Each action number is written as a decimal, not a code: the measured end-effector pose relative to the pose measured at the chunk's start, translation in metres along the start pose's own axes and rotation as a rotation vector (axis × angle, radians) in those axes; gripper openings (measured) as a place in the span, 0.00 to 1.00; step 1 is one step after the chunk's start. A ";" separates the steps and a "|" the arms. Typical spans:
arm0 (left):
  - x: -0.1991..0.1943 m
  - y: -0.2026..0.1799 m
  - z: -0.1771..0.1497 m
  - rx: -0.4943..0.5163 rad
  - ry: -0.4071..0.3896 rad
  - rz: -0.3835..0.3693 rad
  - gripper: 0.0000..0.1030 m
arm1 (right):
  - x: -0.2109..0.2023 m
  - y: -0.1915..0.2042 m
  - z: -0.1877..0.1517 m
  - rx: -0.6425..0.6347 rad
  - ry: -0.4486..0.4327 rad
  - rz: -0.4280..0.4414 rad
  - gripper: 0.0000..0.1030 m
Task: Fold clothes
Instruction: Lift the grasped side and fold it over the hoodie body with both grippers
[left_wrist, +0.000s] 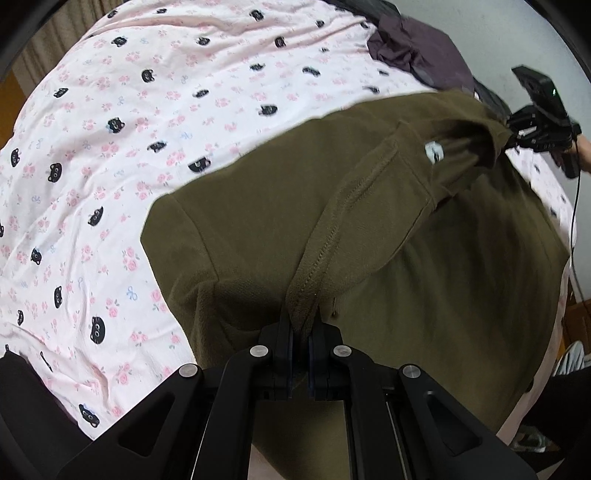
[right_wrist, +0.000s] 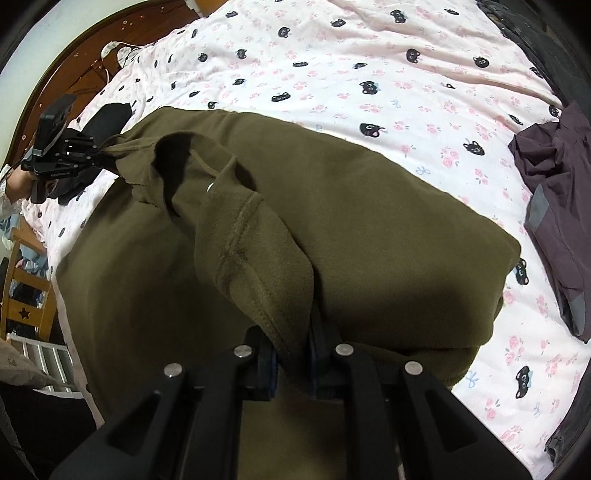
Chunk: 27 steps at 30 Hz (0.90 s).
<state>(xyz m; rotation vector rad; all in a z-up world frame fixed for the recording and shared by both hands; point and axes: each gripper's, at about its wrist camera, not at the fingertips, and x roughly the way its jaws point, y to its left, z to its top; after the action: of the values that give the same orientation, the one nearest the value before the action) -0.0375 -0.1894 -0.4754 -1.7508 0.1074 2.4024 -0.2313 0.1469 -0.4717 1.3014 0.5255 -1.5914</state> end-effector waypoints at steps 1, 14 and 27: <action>0.002 -0.001 -0.002 0.004 0.010 0.004 0.05 | 0.001 0.002 -0.002 -0.005 0.007 0.003 0.17; 0.021 -0.032 -0.030 0.150 0.108 0.091 0.06 | 0.027 0.046 -0.034 -0.236 0.132 -0.093 0.49; -0.018 -0.044 -0.035 0.071 0.096 0.208 0.09 | -0.028 0.052 -0.025 -0.048 0.016 0.116 0.63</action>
<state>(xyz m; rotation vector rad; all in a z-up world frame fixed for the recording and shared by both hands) 0.0082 -0.1527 -0.4672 -1.9079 0.4004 2.4169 -0.1747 0.1562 -0.4423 1.2864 0.4861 -1.4656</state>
